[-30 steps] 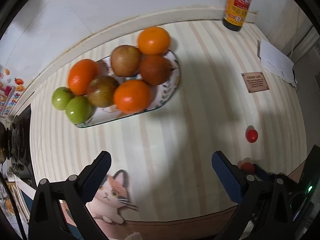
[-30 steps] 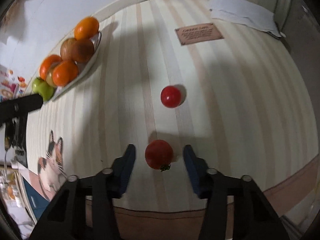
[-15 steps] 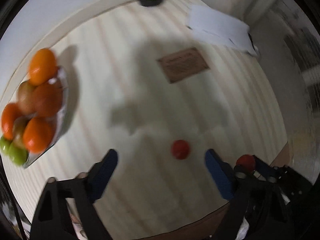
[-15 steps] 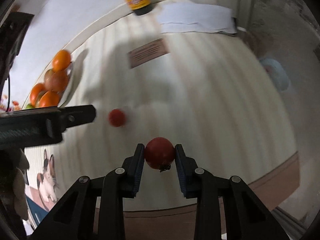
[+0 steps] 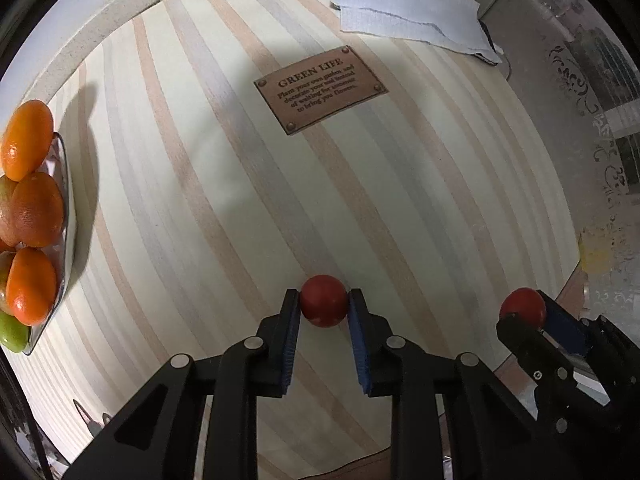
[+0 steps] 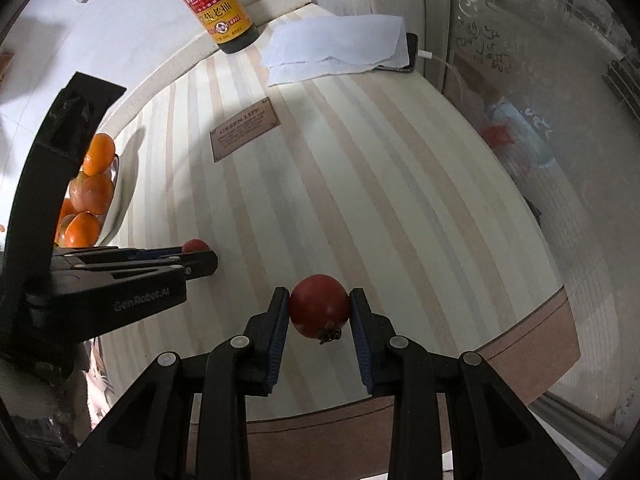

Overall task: Organize fruits
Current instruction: 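Carry the cherry tomatoes to the plate with both tools and release them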

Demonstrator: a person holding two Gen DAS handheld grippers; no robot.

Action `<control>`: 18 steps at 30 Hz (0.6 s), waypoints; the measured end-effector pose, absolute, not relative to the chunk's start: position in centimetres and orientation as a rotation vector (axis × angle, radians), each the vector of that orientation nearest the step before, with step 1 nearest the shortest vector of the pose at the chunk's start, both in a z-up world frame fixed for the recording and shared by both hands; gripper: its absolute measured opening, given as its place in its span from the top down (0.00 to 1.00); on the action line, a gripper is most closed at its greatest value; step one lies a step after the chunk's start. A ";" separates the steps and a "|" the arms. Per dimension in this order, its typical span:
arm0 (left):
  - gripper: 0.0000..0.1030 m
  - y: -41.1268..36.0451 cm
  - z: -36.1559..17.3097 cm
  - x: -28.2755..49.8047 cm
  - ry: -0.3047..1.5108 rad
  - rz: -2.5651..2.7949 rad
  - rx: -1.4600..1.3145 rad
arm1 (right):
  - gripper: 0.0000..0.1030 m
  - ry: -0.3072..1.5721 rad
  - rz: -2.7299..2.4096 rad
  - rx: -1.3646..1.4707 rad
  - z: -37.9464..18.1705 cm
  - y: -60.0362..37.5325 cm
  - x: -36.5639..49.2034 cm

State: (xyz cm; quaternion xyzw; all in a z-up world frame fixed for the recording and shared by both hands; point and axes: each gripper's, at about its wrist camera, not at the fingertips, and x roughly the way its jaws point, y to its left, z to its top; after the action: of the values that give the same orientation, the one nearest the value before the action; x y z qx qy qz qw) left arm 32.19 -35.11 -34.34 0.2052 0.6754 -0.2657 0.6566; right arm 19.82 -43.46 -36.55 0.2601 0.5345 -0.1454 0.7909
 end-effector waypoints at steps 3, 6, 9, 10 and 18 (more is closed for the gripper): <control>0.79 -34.3 -33.7 32.2 1.524 -0.605 0.447 | 0.68 1.142 -0.314 0.559 -36.1 -43.4 19.8; 0.79 -32.9 -32.6 32.6 1.520 -0.604 0.414 | 0.68 1.132 -0.311 0.557 -35.7 -43.4 19.9; 0.79 -31.3 -31.3 33.0 1.509 -0.599 0.373 | 0.68 1.120 -0.302 0.553 -35.1 -43.1 20.2; 0.79 -30.7 -30.9 33.2 1.506 -0.596 0.357 | 0.68 1.116 -0.298 0.553 -34.9 -43.0 20.3; 0.79 -21.9 -26.1 35.8 1.452 -0.482 0.138 | 0.68 1.101 -0.189 0.512 -33.4 -40.2 23.5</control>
State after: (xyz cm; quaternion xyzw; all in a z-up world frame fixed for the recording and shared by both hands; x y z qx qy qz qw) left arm 35.82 -21.90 -26.08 0.0624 0.6567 -0.2180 0.7192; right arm 23.53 -40.18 -33.37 0.2402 0.5167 -0.0885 0.8170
